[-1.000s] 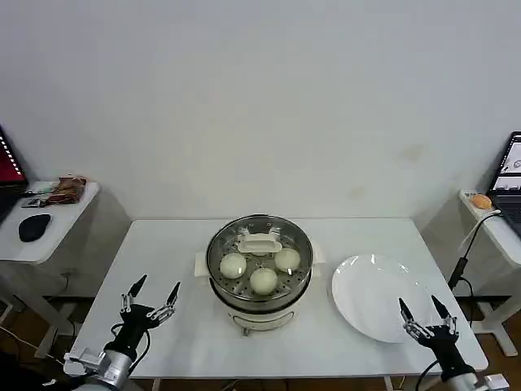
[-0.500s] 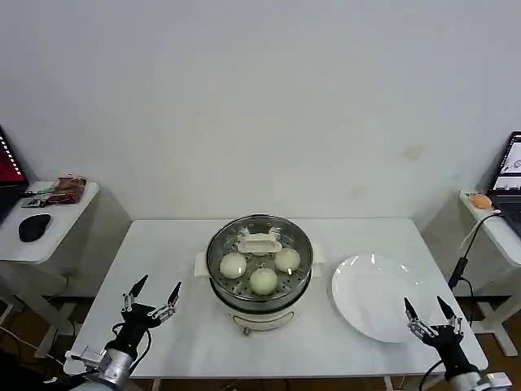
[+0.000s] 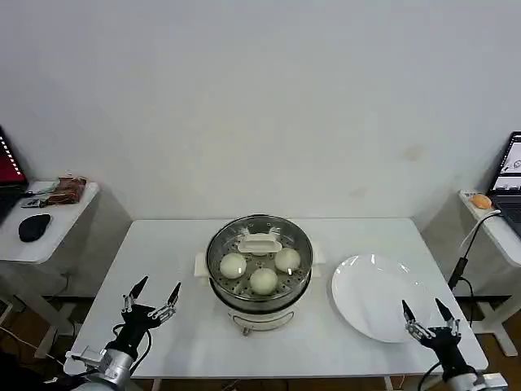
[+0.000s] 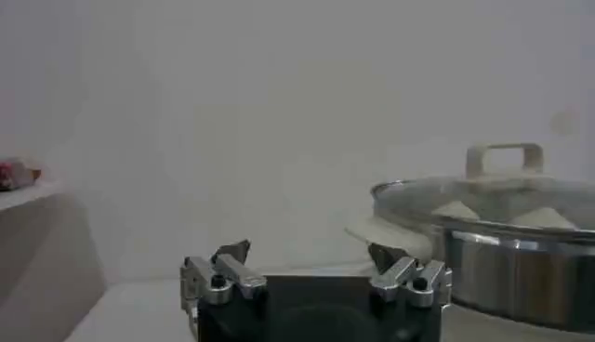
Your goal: Take steamed baozi put them in steamer then cover it.
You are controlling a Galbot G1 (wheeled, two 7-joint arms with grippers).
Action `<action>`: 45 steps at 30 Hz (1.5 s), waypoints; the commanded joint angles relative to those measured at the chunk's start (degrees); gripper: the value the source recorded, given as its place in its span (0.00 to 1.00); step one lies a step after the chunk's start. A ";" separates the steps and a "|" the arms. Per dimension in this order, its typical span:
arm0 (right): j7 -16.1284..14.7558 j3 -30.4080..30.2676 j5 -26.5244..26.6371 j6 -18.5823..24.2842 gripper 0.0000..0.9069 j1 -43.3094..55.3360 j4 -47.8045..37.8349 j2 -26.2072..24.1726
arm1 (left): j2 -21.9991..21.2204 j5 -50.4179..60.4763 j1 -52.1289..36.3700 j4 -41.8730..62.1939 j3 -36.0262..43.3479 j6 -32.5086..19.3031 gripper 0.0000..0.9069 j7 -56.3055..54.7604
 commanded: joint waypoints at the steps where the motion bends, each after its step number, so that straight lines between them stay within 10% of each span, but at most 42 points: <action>1: -0.24 -0.53 -1.91 0.85 1.00 0.28 0.09 0.34 | -0.05 -0.32 0.02 -0.22 -0.05 0.35 1.00 -0.07; 45: 6.38 -4.63 -12.53 5.28 1.00 2.50 -1.14 4.96 | -0.21 -1.43 -0.53 -1.57 0.52 2.25 1.00 -1.05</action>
